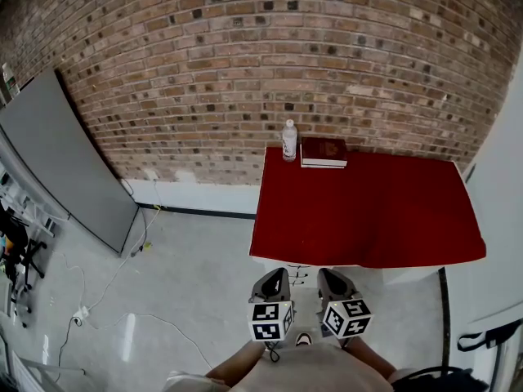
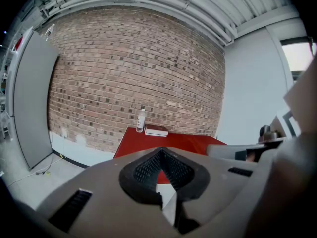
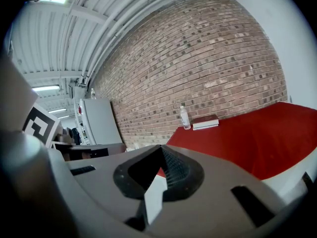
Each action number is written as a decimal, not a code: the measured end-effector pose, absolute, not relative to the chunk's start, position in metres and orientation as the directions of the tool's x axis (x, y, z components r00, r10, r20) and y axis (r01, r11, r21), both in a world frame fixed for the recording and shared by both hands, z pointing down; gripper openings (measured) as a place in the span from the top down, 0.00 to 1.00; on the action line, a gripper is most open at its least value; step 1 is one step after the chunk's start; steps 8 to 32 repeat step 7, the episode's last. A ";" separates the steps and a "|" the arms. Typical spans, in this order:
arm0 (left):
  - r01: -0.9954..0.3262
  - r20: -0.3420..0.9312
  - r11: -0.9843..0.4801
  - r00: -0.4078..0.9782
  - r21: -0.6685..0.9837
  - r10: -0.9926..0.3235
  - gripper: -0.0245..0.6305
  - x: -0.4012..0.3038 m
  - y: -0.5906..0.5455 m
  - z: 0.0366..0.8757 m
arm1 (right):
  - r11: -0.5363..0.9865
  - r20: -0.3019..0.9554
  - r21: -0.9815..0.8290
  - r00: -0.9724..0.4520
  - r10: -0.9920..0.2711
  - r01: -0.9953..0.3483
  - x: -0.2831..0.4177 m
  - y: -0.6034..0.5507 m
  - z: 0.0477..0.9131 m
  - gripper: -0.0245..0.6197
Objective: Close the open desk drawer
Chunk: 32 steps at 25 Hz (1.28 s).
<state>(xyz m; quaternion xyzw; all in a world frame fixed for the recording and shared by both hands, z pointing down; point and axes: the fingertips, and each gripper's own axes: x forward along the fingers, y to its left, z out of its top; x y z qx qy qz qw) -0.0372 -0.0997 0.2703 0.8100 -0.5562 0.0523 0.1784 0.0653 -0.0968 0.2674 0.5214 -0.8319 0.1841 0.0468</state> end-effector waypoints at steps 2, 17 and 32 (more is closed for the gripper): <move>-0.919 0.285 -0.319 0.378 0.232 -0.881 0.96 -0.036 -0.099 0.272 | 0.385 0.274 -0.255 -0.448 -0.851 -0.887 0.067 -0.096 0.270 0.97; -0.919 0.289 -0.319 0.378 0.232 -0.880 0.96 -0.036 -0.101 0.275 | 0.386 0.275 -0.252 -0.448 -0.851 -0.887 0.068 -0.096 0.272 0.97; -0.919 0.289 -0.319 0.378 0.232 -0.880 0.96 -0.036 -0.101 0.275 | 0.386 0.275 -0.252 -0.448 -0.851 -0.887 0.068 -0.096 0.272 0.97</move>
